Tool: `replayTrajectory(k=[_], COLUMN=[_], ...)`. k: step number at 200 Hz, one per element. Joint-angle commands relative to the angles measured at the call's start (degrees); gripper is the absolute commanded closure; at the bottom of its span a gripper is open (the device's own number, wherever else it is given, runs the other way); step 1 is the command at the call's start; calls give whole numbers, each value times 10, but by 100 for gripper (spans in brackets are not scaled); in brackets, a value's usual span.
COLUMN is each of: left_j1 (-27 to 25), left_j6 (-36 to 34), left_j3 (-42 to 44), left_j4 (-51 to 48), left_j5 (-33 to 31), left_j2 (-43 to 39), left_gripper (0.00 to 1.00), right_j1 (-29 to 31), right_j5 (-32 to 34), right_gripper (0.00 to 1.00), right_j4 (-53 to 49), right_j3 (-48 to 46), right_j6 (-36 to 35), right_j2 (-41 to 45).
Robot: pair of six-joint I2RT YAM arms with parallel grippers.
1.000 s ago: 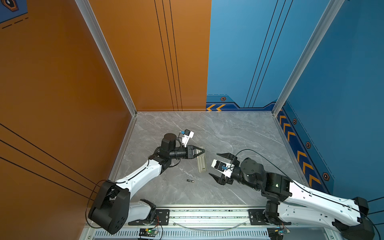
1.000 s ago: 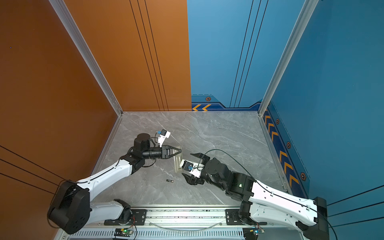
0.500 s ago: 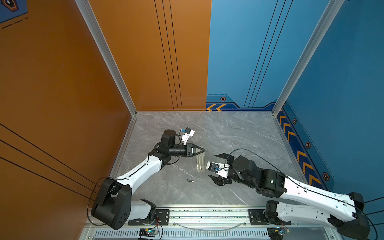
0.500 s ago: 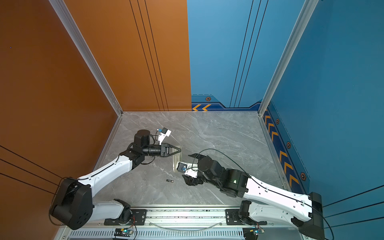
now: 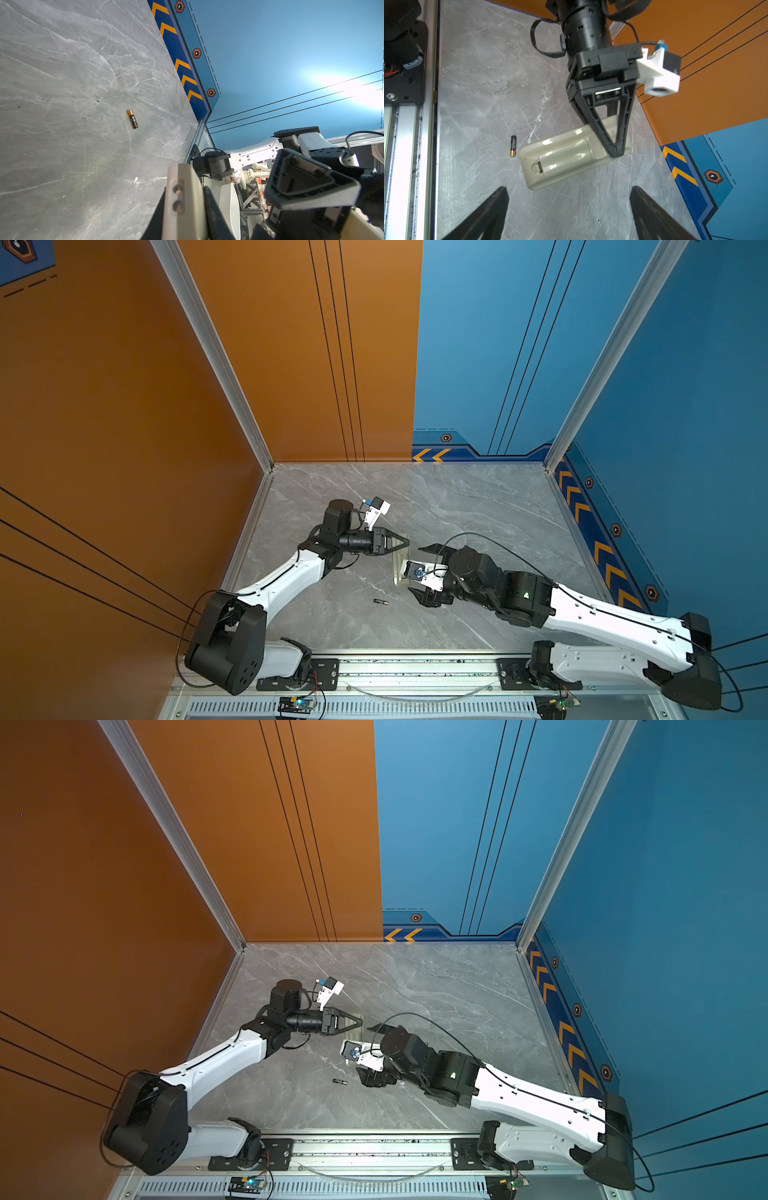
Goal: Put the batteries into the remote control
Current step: 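Move the right gripper over the remote's battery cover held by the left gripper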
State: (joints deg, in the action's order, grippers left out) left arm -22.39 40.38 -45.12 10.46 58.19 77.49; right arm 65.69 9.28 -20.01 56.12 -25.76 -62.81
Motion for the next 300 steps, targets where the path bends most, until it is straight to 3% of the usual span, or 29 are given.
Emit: replayTrajectory(k=[1,98,300], left_j1=[0,-14,-41], left_j6=[-5,-4,2], left_j3=[-9,-10,-14], left_j4=[-3,-3,13], left_j5=[22,29,50], left_j2=[3,17,4], left_gripper=[100,100,100], right_j1=[1,0,15], right_j5=[6,15,43], right_gripper=[11,12,9], right_j4=[-29,-30,-29], right_j3=[22,47,39], right_j6=[10,-16,-33], right_j2=[-2,-52,-67])
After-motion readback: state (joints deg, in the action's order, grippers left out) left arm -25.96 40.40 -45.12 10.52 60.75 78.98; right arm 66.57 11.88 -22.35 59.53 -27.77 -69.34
